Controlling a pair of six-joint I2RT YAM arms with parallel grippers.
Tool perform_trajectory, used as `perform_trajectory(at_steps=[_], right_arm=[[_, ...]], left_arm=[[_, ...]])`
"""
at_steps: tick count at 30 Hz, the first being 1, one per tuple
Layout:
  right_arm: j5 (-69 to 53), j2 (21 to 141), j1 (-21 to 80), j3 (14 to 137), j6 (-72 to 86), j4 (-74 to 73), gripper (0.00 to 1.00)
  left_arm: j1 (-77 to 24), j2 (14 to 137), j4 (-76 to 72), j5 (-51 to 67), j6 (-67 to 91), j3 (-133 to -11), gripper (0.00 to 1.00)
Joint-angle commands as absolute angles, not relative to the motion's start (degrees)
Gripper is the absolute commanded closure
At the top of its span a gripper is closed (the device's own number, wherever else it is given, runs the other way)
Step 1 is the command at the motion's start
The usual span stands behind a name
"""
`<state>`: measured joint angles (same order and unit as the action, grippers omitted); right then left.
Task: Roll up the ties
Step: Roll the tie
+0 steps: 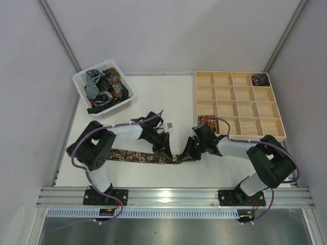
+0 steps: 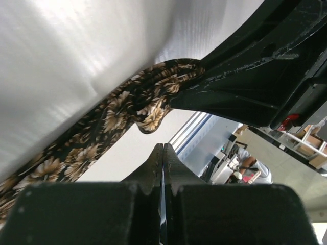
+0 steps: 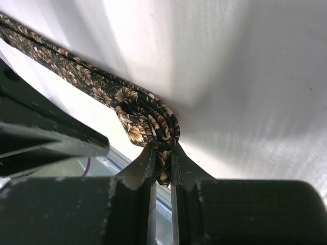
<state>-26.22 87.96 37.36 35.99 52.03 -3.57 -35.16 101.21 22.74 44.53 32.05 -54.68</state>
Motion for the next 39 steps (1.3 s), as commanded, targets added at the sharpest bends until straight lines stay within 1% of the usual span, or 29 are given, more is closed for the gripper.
perform_trajectory(at_steps=[1,14,29,39], right_arm=[[-23.73,85.52,36.74,34.72,52.73,-6.77,1.0],[-23.38,83.06,36.47,35.68,52.12,-8.79,1.0],[-24.17,81.74,37.35,37.62,51.68,-9.23,1.0],[-23.38,85.51,40.25,44.12,48.61,-11.95,0.99]], left_arm=[[-36.82,102.65,20.04,46.58,34.37,-57.83,0.98],[-37.53,108.1,19.69,46.14,34.1,-60.47,0.99],[-37.44,110.65,20.47,44.91,33.84,-62.57,0.99],[-37.79,111.71,21.44,44.82,33.66,-63.81,0.99]])
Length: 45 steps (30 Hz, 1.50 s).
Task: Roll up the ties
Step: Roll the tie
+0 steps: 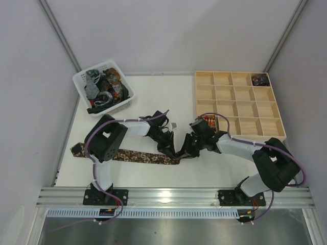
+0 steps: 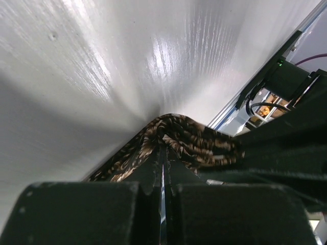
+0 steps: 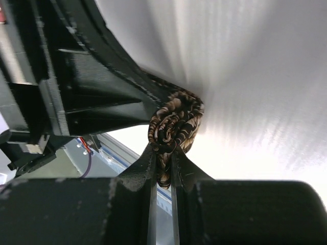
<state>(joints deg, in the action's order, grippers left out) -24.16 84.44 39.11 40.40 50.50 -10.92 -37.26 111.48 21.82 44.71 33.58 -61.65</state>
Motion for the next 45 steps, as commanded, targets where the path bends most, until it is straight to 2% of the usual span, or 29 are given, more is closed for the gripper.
perform_trajectory(at_steps=[1,8,18,28,37,45], right_arm=[[-22.86,85.69,40.25,44.47,48.43,-13.0,0.99],[-22.24,86.22,40.43,46.05,46.67,-14.76,0.99],[-22.06,93.69,44.38,53.17,43.42,-19.59,0.97],[-20.13,96.33,45.44,55.19,41.75,-22.67,0.97],[-19.43,98.7,46.76,57.57,39.46,-25.22,0.97],[-20.3,102.3,47.55,59.5,39.29,-25.67,0.91]], left_arm=[[-37.97,111.53,21.53,44.74,33.49,-63.72,0.99],[-38.23,111.01,20.92,44.39,33.75,-61.88,1.0],[-39.81,111.01,22.23,41.75,34.72,-62.76,1.0],[-39.64,105.48,28.12,32.61,31.12,-60.82,0.99],[-38.5,101.34,28.74,31.73,31.11,-57.22,0.99],[-35.6,98.53,27.6,31.2,31.55,-53.09,0.99]])
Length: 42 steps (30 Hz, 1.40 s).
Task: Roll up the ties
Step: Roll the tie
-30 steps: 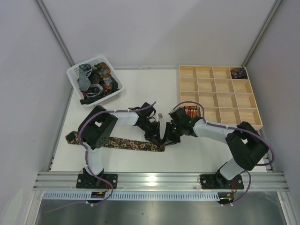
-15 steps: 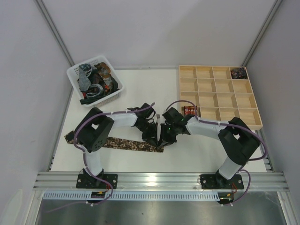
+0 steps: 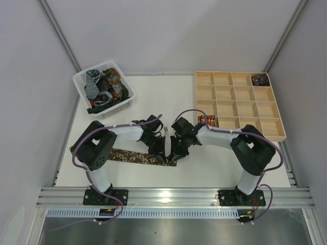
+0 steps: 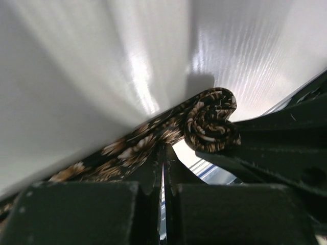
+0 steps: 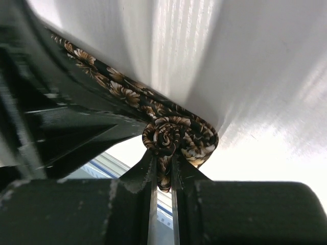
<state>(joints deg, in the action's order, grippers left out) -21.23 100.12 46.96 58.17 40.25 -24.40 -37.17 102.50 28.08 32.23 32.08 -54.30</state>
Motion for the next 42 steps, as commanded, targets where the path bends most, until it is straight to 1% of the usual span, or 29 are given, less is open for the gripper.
perform_trajectory(at_steps=[1,3,6,13,19,27,33,39,41,42], right_arm=[[-20.48,102.65,47.46,59.5,39.29,-25.49,0.9],[-21.26,103.62,47.46,59.68,39.64,-24.7,0.87],[-21.97,103.97,47.55,60.03,39.46,-23.91,0.73],[-25.22,103.36,47.46,60.21,38.5,-21.1,0.53],[-28.47,101.96,47.11,57.4,39.72,-15.74,0.52],[-32.08,97.83,44.65,52.13,42.62,-7.22,0.53],[-33.75,97.03,44.12,49.84,43.77,-3.61,0.6],[-34.54,97.38,43.95,48.69,44.65,-1.41,0.66],[-34.63,97.73,43.68,48.6,44.65,-1.41,0.81],[-34.54,98.0,43.59,48.43,44.65,-1.41,0.85]], left_arm=[[-35.25,98.26,27.6,31.11,31.47,-52.56,0.99],[-34.2,97.04,28.03,30.76,31.29,-52.12,0.99],[-33.14,95.46,28.47,30.67,30.76,-51.15,1.0],[-31.64,93.43,28.57,31.02,30.41,-49.13,1.0],[-30.24,92.02,28.92,32.25,30.59,-48.69,0.99],[-29.88,89.65,28.92,34.62,31.46,-49.22,1.0],[-29.88,89.3,27.42,38.58,32.96,-49.74,1.0],[-29.88,89.21,26.9,40.16,33.57,-50.89,0.99],[-29.97,89.12,26.02,40.69,33.92,-50.8,1.0],[-30.06,89.38,25.41,41.04,34.36,-50.71,1.0]])
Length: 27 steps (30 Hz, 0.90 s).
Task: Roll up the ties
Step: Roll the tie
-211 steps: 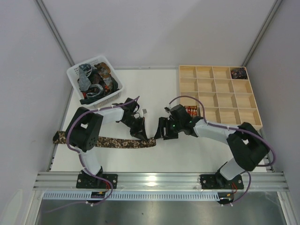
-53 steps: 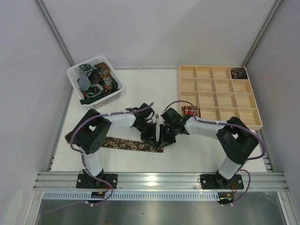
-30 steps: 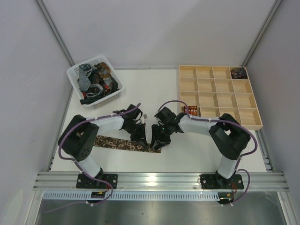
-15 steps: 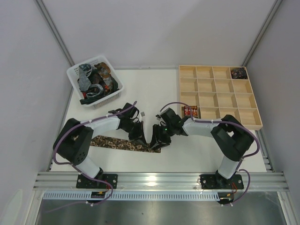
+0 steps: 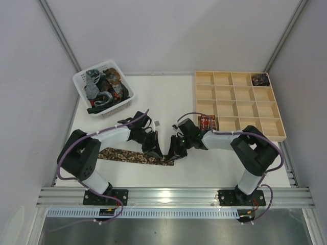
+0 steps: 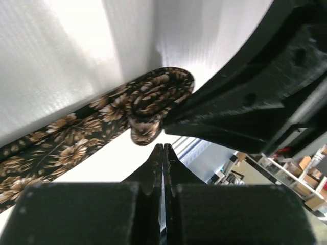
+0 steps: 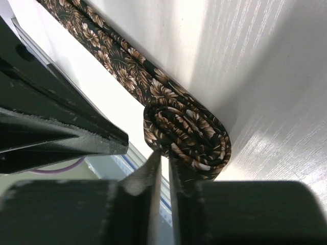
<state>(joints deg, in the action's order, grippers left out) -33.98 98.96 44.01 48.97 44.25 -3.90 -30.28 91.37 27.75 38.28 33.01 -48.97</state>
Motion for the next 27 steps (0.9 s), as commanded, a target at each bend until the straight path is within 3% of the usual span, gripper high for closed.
perform_trajectory(at_steps=[1,10,14,18,19,21,27], right_arm=[[-34.54,98.52,43.59,48.34,44.74,-1.23,0.89],[-34.54,97.3,43.42,47.73,45.53,-1.93,0.91],[-32.97,93.88,42.98,47.9,44.48,-5.78,0.87],[-31.2,88.96,41.58,45.98,42.72,-9.4,0.63],[-30.94,88.42,41.22,45.53,42.11,-9.58,0.51],[-31.11,87.19,40.78,43.78,41.57,-8.97,0.38],[-35.68,90.96,39.9,41.13,42.8,-0.53,0.34]], left_arm=[[-30.15,89.56,24.88,41.92,34.63,-50.63,1.0],[-31.2,95.8,20.21,42.63,36.39,-50.71,0.99],[-31.2,97.64,20.21,42.28,35.16,-50.27,0.99],[-31.11,98.09,20.83,41.75,34.19,-50.19,1.0],[-31.11,97.91,20.83,41.66,34.28,-50.1,1.0],[-31.11,97.82,21.18,41.49,33.93,-50.18,1.0],[-30.59,98.17,22.58,41.05,32.61,-50.19,0.99]])
